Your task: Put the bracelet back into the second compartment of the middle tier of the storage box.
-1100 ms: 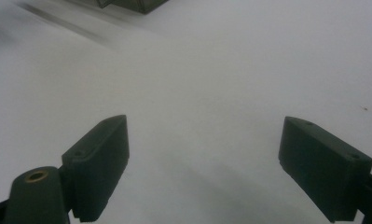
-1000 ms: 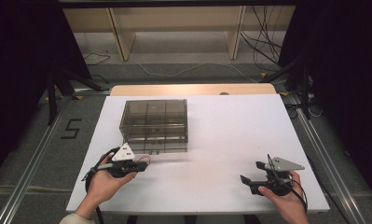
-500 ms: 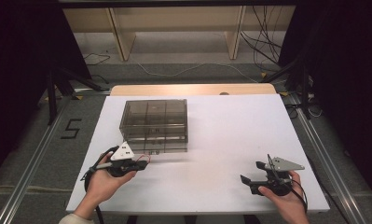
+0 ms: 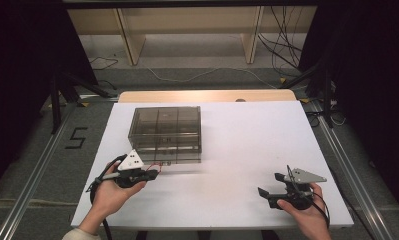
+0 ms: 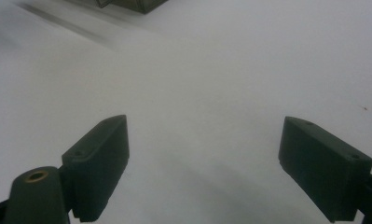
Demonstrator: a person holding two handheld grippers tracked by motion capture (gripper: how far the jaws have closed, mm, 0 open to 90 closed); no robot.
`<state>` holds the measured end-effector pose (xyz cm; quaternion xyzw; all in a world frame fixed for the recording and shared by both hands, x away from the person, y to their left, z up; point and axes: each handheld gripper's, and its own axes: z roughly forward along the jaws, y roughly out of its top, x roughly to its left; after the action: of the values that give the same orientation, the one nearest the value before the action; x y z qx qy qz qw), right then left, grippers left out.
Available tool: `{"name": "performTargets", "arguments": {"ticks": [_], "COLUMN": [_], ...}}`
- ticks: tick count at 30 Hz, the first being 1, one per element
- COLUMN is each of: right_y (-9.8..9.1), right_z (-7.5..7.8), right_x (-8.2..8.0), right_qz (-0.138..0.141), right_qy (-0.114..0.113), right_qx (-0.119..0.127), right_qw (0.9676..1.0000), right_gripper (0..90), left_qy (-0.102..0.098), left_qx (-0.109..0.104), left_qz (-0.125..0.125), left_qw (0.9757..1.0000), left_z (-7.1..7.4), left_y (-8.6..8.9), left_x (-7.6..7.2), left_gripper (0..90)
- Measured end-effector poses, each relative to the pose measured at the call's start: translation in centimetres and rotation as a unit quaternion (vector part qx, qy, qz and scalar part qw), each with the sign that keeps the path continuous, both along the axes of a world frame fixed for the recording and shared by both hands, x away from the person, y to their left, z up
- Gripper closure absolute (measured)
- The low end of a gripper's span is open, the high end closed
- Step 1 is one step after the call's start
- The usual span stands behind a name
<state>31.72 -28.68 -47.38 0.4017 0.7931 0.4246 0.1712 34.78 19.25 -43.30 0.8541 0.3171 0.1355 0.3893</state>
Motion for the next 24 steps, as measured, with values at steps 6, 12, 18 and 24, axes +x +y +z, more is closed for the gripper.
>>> {"name": "performTargets", "arguments": {"ticks": [6, 12, 18, 24], "right_y": [-0.01, 0.0, -0.01, -0.01], "right_z": [0.01, 0.01, 0.01, 0.01], "right_x": [-0.01, -0.01, -0.01, -0.01], "right_qz": [0.0, 0.0, -0.001, -0.001], "right_qy": [0.0, 0.0, 0.0, 0.0], "right_qx": [0.0, 0.0, 0.0, 0.0], "right_qw": [1.0, 1.0, 1.0, 1.0], "right_gripper": [17.0, 17.0, 17.0, 17.0], "left_qy": [-0.002, -0.006, -0.01, -0.013], "left_qx": [0.0, 0.0, 0.002, 0.002], "left_qz": [0.001, 0.0, 0.001, 0.0], "left_qw": [1.0, 1.0, 0.9999, 0.9999], "left_z": [0.18, 0.47, 0.77, 1.0], "left_y": [-0.05, -0.2, -0.32, -0.56], "left_x": [0.09, 0.3, 0.55, 0.76], "left_gripper": [86.8, 86.8, 86.8, 86.9]}}
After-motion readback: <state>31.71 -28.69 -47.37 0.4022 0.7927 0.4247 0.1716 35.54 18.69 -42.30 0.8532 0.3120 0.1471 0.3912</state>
